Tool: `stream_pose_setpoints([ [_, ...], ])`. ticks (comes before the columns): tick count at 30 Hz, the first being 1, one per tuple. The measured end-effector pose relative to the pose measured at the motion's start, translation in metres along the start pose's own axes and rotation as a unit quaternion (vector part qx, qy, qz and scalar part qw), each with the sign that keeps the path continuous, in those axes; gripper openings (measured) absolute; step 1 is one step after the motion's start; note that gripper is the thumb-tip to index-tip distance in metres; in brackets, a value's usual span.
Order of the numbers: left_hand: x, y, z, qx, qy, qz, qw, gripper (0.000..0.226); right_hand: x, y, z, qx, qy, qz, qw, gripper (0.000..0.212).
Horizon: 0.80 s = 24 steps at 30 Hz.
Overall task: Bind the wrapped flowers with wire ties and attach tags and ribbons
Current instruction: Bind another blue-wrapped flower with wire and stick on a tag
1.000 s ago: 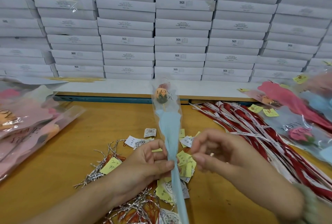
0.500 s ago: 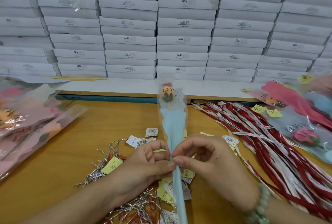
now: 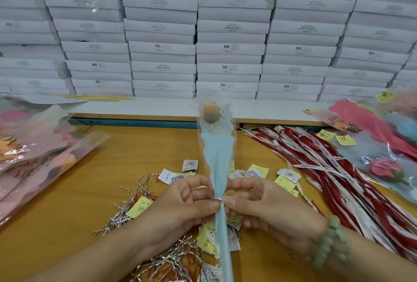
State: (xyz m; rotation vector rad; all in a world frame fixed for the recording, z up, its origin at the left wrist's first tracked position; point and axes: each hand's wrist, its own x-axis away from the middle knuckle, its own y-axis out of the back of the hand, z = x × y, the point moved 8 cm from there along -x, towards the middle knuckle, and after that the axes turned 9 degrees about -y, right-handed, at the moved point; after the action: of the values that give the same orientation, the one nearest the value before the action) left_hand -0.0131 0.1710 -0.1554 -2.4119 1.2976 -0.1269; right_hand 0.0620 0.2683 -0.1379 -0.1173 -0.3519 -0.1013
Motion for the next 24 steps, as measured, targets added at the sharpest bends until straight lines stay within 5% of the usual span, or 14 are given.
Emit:
stream_pose_setpoints([
  [6,0.001,0.004,-0.006,-0.044,-0.022,-0.018,0.999,0.035,-0.002,-0.001,0.000,0.002,0.025,0.014,1.000,0.042],
  [16,0.006,-0.001,-0.013,-0.019,-0.028,-0.028,0.999,0.013,-0.005,0.007,0.005,-0.037,0.035,-0.010,0.999,0.059],
  [24,0.006,0.001,-0.013,-0.039,-0.052,-0.061,0.996,0.015,-0.006,0.009,0.006,-0.046,0.059,-0.006,0.997,0.058],
])
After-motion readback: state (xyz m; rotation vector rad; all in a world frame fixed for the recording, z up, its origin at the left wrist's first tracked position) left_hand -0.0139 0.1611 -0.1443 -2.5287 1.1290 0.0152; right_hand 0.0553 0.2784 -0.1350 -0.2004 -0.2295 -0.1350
